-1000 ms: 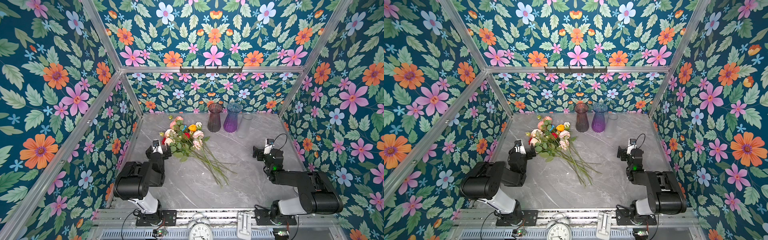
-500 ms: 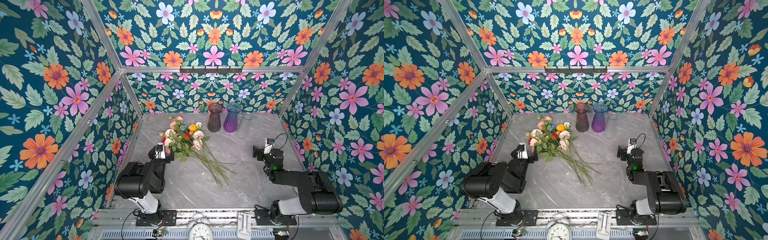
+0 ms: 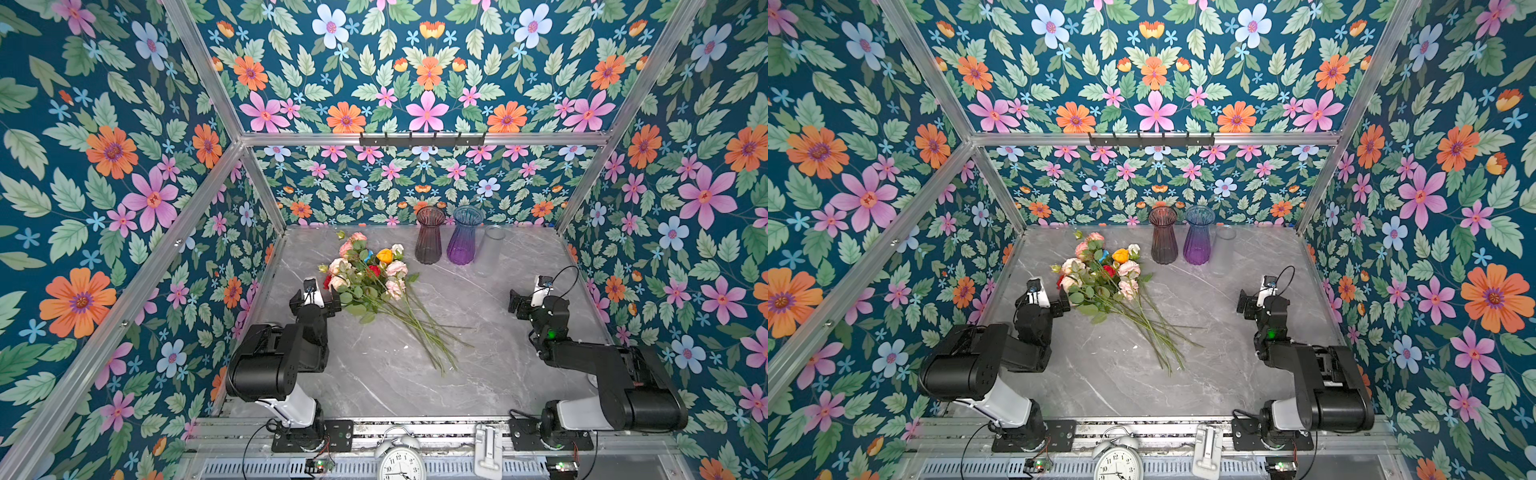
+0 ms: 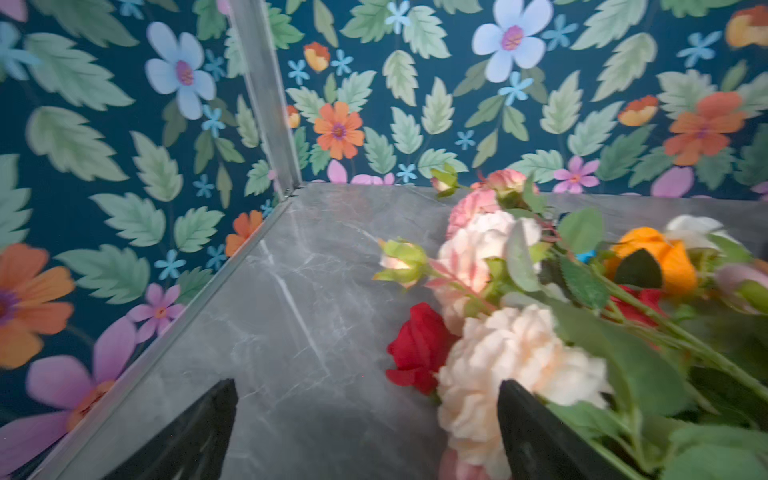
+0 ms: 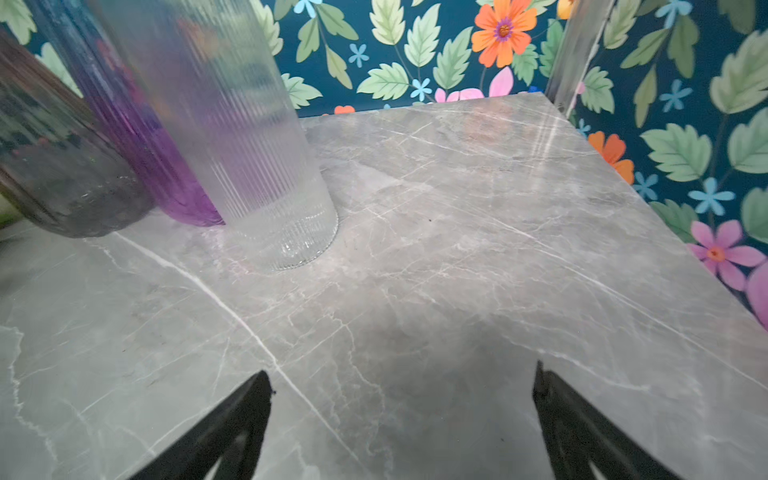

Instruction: Arrange the flowers into the vase

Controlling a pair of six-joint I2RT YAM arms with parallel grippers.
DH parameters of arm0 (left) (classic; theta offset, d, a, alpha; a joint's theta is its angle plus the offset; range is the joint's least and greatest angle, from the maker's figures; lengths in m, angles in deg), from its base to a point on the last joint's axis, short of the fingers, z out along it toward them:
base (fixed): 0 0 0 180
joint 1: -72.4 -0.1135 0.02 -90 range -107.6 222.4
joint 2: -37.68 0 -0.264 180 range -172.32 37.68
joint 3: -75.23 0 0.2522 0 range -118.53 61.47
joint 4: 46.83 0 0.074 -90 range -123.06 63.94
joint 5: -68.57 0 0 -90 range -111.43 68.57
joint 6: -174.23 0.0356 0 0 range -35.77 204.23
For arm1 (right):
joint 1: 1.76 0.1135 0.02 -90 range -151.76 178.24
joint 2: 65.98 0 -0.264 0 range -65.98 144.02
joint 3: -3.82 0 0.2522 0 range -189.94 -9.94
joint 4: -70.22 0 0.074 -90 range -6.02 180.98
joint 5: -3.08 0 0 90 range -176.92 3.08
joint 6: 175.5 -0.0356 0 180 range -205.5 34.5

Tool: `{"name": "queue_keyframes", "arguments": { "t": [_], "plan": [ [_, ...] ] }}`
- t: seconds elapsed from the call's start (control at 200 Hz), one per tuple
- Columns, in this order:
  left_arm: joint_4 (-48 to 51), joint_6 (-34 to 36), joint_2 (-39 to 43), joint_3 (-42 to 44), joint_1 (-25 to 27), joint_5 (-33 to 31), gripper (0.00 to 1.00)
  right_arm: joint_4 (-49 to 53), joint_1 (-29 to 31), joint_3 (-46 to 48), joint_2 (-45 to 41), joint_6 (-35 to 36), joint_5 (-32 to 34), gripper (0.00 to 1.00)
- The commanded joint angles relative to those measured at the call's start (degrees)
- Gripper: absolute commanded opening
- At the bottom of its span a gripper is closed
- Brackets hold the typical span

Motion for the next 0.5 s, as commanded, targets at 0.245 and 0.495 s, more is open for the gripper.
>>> {"name": "queue_keyframes", "arguments": {
  "t": [0.245,0.495],
  "plan": [
    [16.1,0.0,24.4,-5.5,24.2,-9.5,1.0,41.2,-2.7,-18.9,-19.9,-30.9,13.1,0.99],
    [10.6,-8.0,17.6,-4.9,32.8,-0.8,1.0,61.7,-2.8,-46.3,-2.0,-26.5,-15.4,0.99]
  ]
}}
